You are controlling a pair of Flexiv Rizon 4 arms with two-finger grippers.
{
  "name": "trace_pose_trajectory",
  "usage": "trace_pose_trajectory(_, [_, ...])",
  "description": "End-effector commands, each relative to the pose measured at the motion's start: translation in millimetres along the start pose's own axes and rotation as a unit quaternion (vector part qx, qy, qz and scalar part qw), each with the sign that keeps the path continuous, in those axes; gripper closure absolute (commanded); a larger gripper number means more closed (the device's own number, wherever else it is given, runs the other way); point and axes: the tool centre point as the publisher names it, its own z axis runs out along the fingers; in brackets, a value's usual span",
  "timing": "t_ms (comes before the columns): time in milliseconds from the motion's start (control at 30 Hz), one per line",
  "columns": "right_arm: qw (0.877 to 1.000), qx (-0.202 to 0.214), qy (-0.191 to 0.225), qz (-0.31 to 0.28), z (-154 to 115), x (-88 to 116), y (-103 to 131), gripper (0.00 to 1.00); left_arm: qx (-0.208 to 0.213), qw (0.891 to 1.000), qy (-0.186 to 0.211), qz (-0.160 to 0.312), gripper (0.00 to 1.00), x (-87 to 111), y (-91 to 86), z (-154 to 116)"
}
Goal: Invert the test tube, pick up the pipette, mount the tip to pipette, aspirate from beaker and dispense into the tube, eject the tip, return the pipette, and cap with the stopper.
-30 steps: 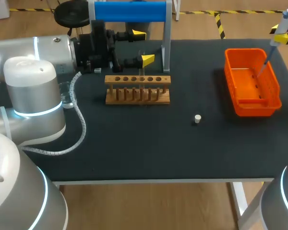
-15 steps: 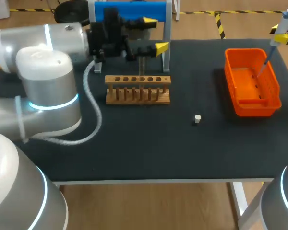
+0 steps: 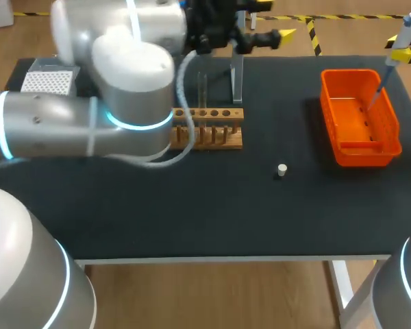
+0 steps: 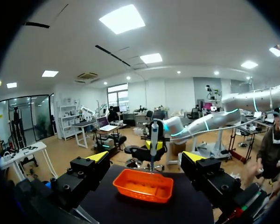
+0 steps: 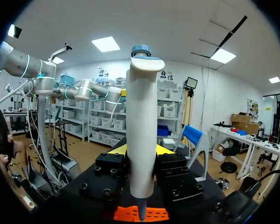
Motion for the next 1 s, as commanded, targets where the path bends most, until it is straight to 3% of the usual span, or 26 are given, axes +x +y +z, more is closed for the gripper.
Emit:
trace_pose_trajectory(33, [1.0, 0.001, 0.001, 0.0, -0.5, -0.3, 0.5, 1.0, -0.013, 1.0, -0.002, 0.004, 0.0, -3.6, -7.8, 97.0])
trace_pose_trajectory(500, [1.0, 0.001, 0.001, 0.0, -0.5, -0.3, 0.5, 1.0, -0.013, 1.0, 0.002, 0.026, 0.0, 0.5, -18.9, 155.8])
trace_pose_trajectory(867, [1.0, 0.001, 0.001, 0.0, -0.5, -0.3, 0.5, 1.0, -0.017, 0.999, 0.015, 0.028, 0.0, 2.8, -20.3, 170.0])
trace_pose_trajectory(900, [1.0, 0.001, 0.001, 0.0, -0.5, -0.3, 0.5, 1.0, -0.017, 0.999, 0.015, 0.028, 0.38, 2.8, -20.3, 170.0])
trace_pose_trajectory(933, [1.0, 0.001, 0.001, 0.0, -0.5, -0.3, 0.5, 1.0, -0.017, 0.999, 0.015, 0.028, 1.0, 2.8, -20.3, 170.0])
trace_pose_trajectory(1000, [1.0, 0.001, 0.001, 0.0, -0.5, -0.3, 0.5, 1.0, -0.017, 0.999, 0.015, 0.028, 1.0, 2.8, -20.3, 170.0])
